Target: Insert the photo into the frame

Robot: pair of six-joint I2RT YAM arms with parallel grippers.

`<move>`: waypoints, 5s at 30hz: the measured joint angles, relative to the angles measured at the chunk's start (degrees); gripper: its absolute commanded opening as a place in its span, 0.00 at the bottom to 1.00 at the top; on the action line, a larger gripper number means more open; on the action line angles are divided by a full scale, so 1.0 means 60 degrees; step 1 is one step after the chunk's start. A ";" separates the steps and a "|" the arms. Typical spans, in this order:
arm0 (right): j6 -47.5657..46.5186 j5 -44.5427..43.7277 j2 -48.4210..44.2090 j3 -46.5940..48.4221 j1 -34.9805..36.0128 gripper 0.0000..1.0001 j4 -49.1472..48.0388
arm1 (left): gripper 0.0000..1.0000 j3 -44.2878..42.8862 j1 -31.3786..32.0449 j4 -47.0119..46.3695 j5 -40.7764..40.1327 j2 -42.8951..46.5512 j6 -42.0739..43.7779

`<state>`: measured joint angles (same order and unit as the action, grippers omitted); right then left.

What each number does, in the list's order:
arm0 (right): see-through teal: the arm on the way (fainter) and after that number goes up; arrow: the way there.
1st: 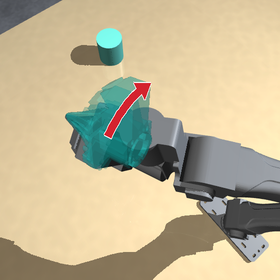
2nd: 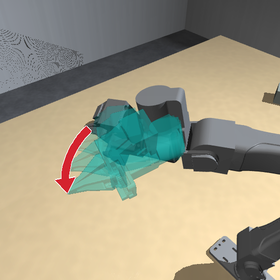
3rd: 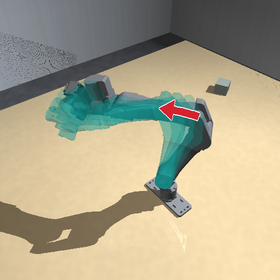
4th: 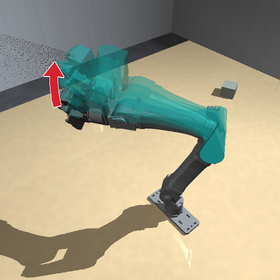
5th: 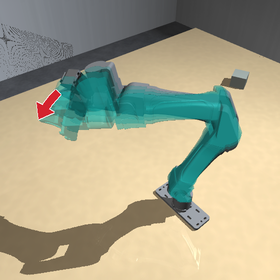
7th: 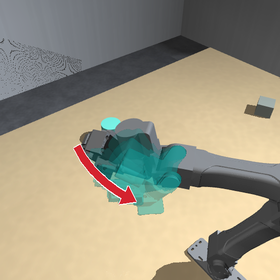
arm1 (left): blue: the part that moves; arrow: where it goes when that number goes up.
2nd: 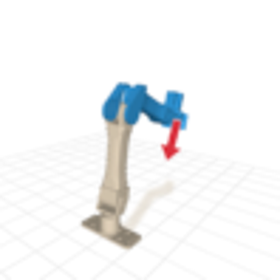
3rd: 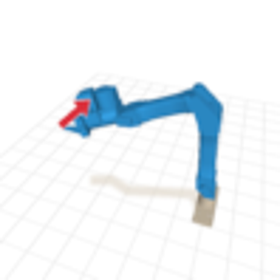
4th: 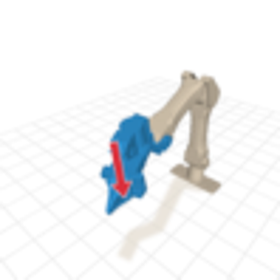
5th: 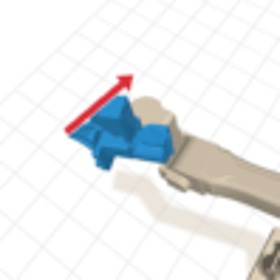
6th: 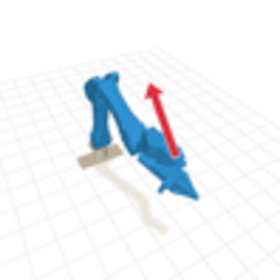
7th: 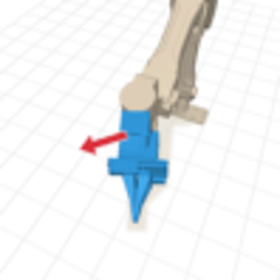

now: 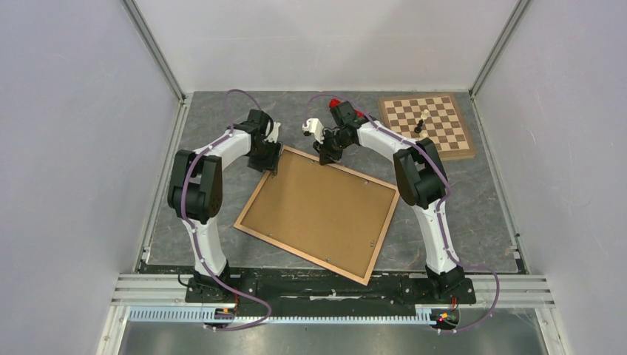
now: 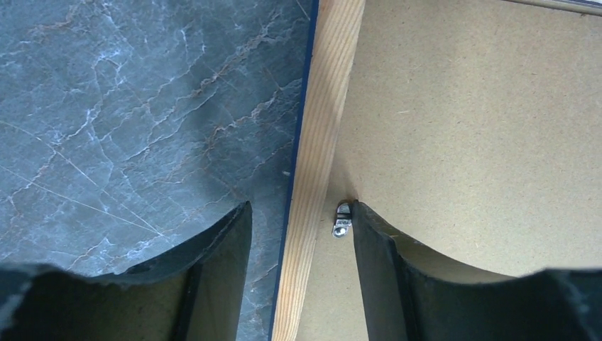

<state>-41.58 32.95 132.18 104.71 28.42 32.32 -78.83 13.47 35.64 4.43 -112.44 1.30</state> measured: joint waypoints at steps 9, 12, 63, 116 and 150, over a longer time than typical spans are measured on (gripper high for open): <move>0.0022 0.0055 -0.0022 -0.0080 -0.0025 0.00 -0.0095 | 0.47 0.0007 0.0029 -0.0044 0.0022 0.0015 -0.0124; 0.0051 0.0076 -0.0022 -0.0084 -0.0036 0.00 -0.0106 | 0.45 0.0025 0.0029 -0.0058 0.0033 0.0018 -0.0251; 0.1501 -0.0488 -0.0149 -0.0215 -0.0149 0.38 -0.0419 | 0.60 -0.0554 -0.0368 0.0401 0.0040 0.0280 -0.0277; 0.2204 -0.0015 -0.6251 -0.6058 -0.1402 0.56 -0.0492 | 0.38 -0.1894 -0.0233 0.0459 0.1122 -0.1341 -0.0277; 0.3625 -0.0780 -0.6787 -0.7242 -0.1829 0.67 -0.1501 | 0.02 0.1020 -0.2881 -0.0900 0.1851 0.0444 -0.1271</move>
<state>-19.84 28.27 91.46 61.25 17.45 23.31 -72.71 -3.81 30.24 15.53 -109.78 -6.33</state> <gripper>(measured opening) 0.668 0.277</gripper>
